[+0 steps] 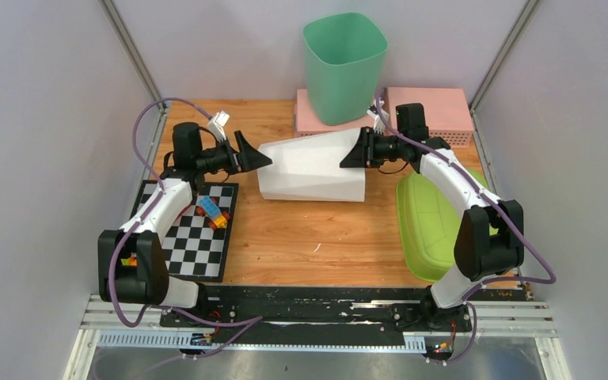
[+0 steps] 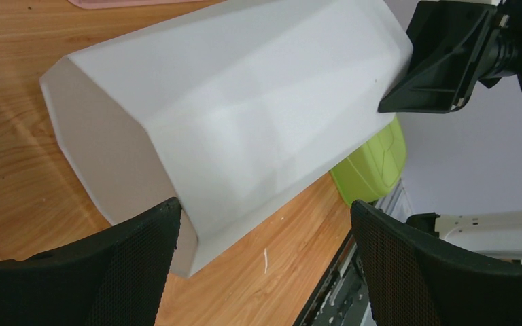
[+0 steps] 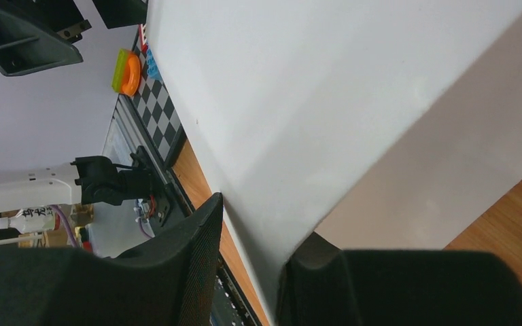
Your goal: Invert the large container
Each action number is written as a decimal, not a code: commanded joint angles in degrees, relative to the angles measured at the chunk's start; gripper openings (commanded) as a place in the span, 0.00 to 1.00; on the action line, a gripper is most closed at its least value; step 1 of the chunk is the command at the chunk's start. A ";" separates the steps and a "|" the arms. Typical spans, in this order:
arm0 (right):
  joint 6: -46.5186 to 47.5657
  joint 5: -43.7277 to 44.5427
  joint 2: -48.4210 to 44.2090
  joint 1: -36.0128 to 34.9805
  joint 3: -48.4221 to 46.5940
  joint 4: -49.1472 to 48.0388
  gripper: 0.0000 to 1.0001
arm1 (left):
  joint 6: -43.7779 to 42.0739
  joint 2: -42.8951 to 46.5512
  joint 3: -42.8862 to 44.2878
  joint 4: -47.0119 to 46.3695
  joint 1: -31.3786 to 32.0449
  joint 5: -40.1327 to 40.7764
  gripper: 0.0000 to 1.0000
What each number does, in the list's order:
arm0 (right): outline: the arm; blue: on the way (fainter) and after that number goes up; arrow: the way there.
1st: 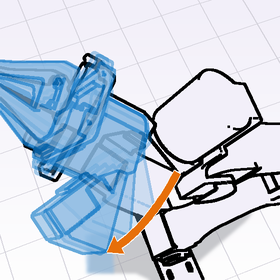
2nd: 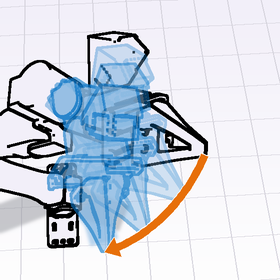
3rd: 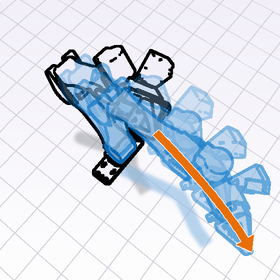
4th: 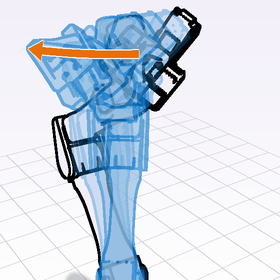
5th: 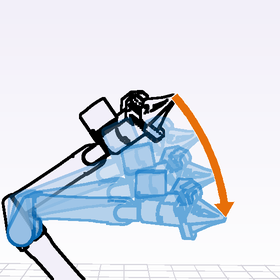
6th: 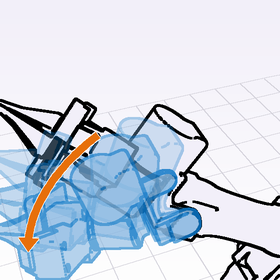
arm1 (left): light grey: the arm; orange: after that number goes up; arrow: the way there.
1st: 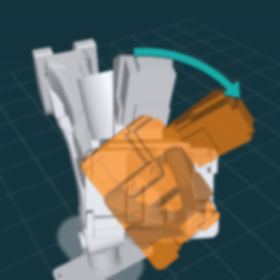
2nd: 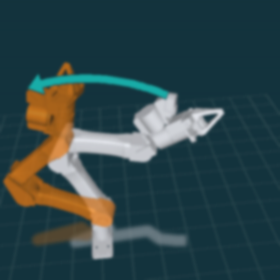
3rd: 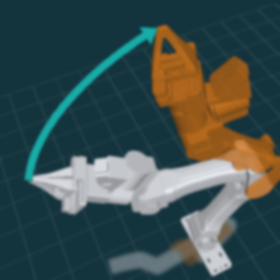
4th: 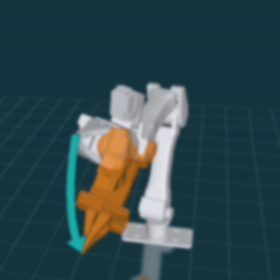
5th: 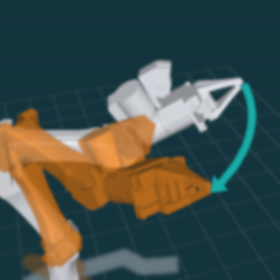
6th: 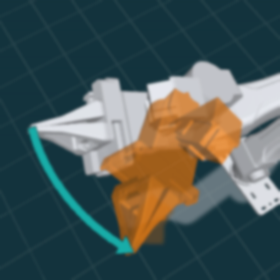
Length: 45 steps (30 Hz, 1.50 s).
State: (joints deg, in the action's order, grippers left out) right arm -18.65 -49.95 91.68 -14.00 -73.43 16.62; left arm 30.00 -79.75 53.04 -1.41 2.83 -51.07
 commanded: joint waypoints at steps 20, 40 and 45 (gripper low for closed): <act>-19.62 -16.40 2.63 -0.06 10.04 -25.24 0.47 | 12.06 11.20 2.47 -9.11 0.95 -1.53 0.94; -36.38 -20.47 8.08 -5.44 17.64 -49.76 0.51 | 11.79 17.48 5.94 -4.46 0.95 0.65 0.95; -36.37 -20.24 10.38 -7.60 18.01 -50.92 0.52 | 10.20 18.20 7.30 -1.24 0.95 1.14 0.94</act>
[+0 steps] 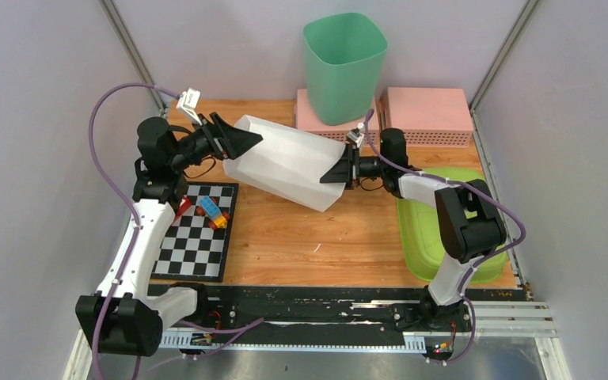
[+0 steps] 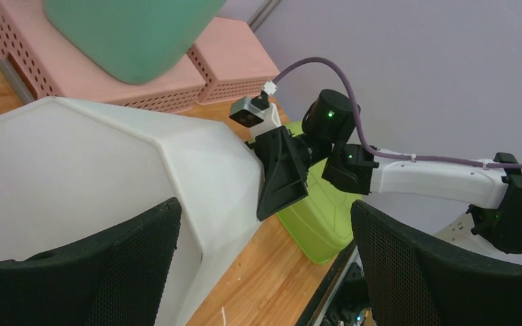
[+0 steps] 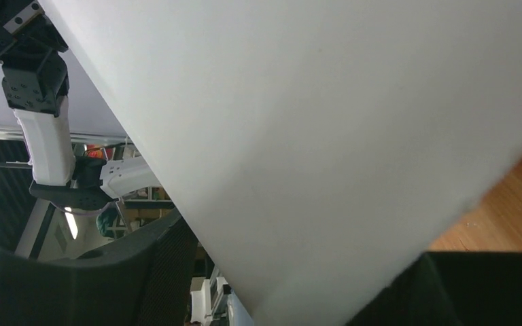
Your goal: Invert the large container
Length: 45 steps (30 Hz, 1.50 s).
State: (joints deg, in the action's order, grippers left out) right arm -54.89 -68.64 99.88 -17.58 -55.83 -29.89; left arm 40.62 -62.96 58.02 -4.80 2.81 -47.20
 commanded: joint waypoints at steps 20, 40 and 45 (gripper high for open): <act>3.52 -1.34 7.39 -6.53 -1.55 -2.76 0.56 | -6.41 0.45 5.27 7.58 2.20 1.05 0.94; 30.60 3.97 2.45 0.89 -4.01 32.76 0.63 | -14.73 -2.73 6.98 11.59 7.69 5.94 0.94; 34.25 5.27 0.90 1.94 -3.61 36.74 0.63 | -15.86 -3.58 8.14 12.08 8.75 6.54 0.94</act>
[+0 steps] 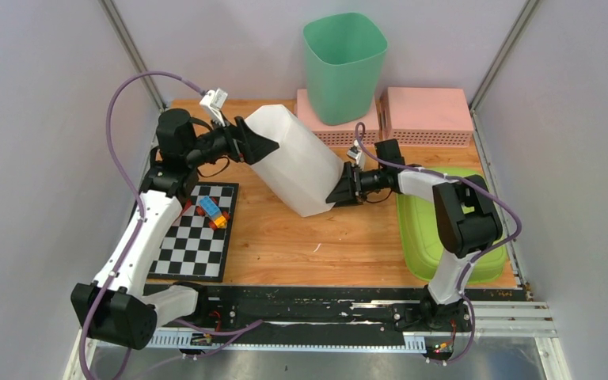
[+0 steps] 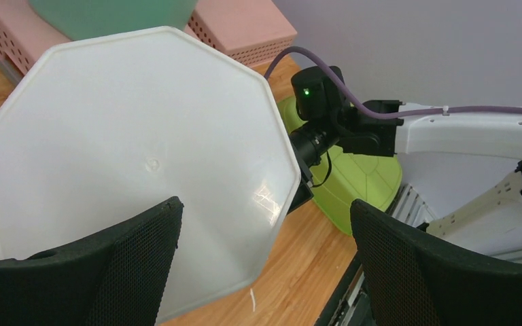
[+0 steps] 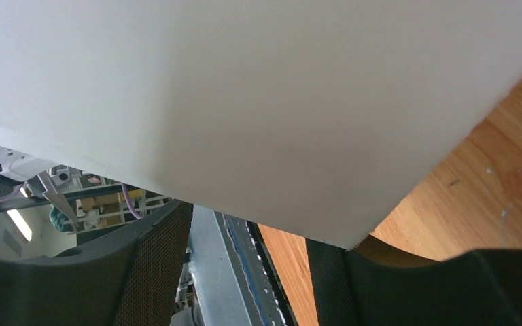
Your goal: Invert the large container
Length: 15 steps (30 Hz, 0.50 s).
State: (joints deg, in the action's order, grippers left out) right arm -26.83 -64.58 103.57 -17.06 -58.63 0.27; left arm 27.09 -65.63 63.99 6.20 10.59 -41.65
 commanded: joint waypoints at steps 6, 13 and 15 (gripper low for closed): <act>10.29 3.13 -4.58 2.38 -1.32 10.99 0.63 | -4.41 -1.77 3.20 2.31 2.42 2.21 0.94; 14.48 5.82 -6.97 2.82 -1.81 15.27 0.63 | -6.20 -2.74 4.97 3.51 3.63 3.25 0.94; 15.85 6.64 -7.77 2.86 -2.21 16.79 0.63 | -6.33 -2.90 5.26 3.64 3.81 3.37 0.94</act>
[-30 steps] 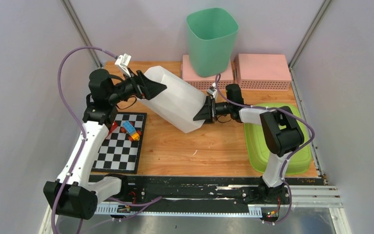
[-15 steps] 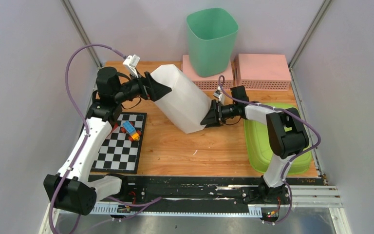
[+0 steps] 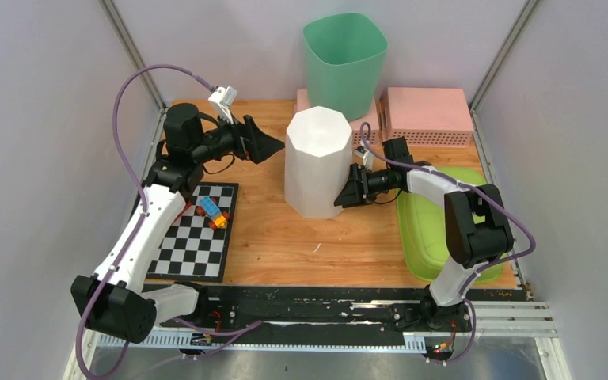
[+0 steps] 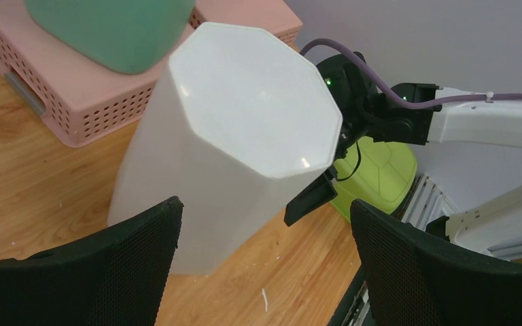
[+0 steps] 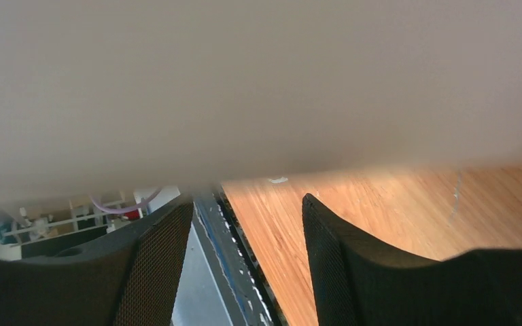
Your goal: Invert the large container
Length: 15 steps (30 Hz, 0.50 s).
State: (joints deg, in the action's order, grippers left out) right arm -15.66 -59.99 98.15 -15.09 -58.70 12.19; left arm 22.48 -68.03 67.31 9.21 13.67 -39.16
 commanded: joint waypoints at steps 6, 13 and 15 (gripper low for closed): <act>10.92 7.68 -6.97 1.19 -3.21 9.21 0.63 | -2.80 -0.04 1.90 1.10 0.92 1.03 0.94; 20.42 20.80 -16.57 1.42 -4.66 11.31 0.64 | -8.61 2.36 4.09 4.79 0.92 5.76 1.00; 21.64 22.20 -18.42 1.47 -5.36 10.82 0.64 | -10.27 2.56 4.73 5.90 0.92 6.95 1.00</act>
State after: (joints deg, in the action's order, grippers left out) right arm -0.45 -44.71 83.72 -14.48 -61.71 21.52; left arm 17.02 -67.61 69.28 12.73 14.13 -35.59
